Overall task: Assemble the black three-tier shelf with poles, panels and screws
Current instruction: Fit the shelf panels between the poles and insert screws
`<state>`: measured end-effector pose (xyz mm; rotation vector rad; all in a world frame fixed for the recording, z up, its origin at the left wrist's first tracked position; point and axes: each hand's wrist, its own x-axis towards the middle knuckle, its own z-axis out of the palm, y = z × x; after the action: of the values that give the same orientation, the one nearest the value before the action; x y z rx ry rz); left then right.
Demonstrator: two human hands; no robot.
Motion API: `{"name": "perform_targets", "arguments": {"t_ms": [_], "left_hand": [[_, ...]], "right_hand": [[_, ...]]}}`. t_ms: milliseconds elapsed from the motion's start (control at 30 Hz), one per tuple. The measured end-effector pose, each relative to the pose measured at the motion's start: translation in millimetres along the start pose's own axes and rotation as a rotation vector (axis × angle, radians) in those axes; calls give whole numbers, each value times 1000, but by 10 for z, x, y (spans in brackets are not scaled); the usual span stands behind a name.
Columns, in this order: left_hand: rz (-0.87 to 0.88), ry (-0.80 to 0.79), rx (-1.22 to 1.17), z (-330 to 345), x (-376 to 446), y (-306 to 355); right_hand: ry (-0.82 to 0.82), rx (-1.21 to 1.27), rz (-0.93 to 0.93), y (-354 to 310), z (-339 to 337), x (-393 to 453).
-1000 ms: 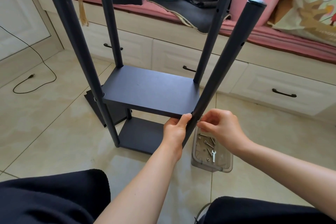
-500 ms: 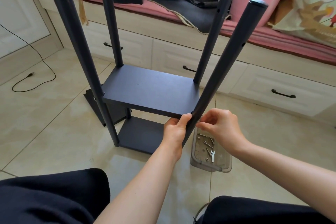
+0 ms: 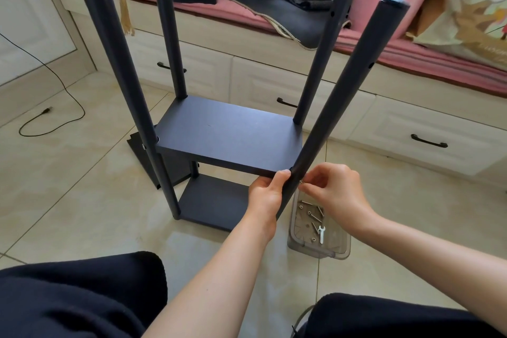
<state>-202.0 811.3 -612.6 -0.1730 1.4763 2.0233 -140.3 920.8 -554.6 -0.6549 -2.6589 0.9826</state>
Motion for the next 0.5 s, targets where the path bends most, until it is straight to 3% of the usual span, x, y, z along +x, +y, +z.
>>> {"name": "perform_targets", "arguments": {"t_ms": [133, 400, 500], "left_hand": [[-8, -14, 2, -14, 4, 4], [-2, -8, 9, -22, 25, -3], [15, -9, 23, -24, 32, -1]], "right_hand": [[-13, 46, 46, 6, -11, -1], [-130, 418, 307, 35, -24, 24], [-108, 348, 270, 40, -3, 35]]}}
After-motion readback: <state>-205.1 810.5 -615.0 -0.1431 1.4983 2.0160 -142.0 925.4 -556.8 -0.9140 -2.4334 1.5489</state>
